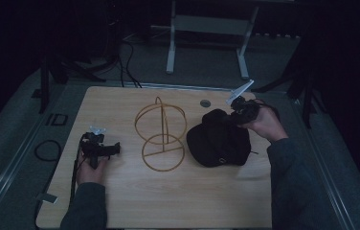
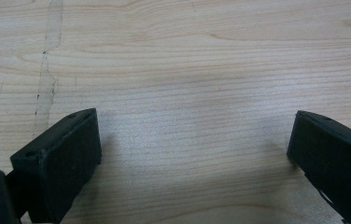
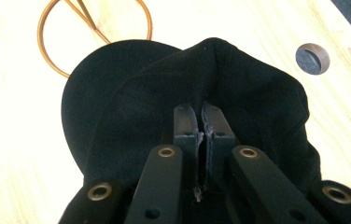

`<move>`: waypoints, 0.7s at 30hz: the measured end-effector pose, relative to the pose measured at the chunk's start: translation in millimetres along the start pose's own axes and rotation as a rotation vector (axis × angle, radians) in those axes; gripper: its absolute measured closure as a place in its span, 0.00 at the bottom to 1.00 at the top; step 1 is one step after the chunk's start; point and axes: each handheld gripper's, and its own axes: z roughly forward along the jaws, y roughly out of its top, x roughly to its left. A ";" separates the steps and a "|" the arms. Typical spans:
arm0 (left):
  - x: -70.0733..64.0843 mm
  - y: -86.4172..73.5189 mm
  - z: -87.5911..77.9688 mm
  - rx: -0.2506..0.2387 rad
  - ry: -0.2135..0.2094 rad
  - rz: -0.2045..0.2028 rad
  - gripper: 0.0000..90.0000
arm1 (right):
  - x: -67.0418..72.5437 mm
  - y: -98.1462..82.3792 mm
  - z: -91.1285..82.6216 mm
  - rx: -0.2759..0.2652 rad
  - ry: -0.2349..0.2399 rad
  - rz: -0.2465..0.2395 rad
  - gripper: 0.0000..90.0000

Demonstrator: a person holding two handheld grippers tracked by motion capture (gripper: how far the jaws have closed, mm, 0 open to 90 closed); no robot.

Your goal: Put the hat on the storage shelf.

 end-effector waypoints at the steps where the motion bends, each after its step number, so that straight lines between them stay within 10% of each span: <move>1: 0.0 0.0 0.0 0.000 0.000 -0.001 0.03 | 0.6 0.5 -0.8 -0.002 -0.004 -0.004 0.96; 21: 0.0 0.0 0.0 0.000 0.000 -0.001 0.03 | 1.2 12.8 -30.5 -0.021 -0.043 -0.040 0.96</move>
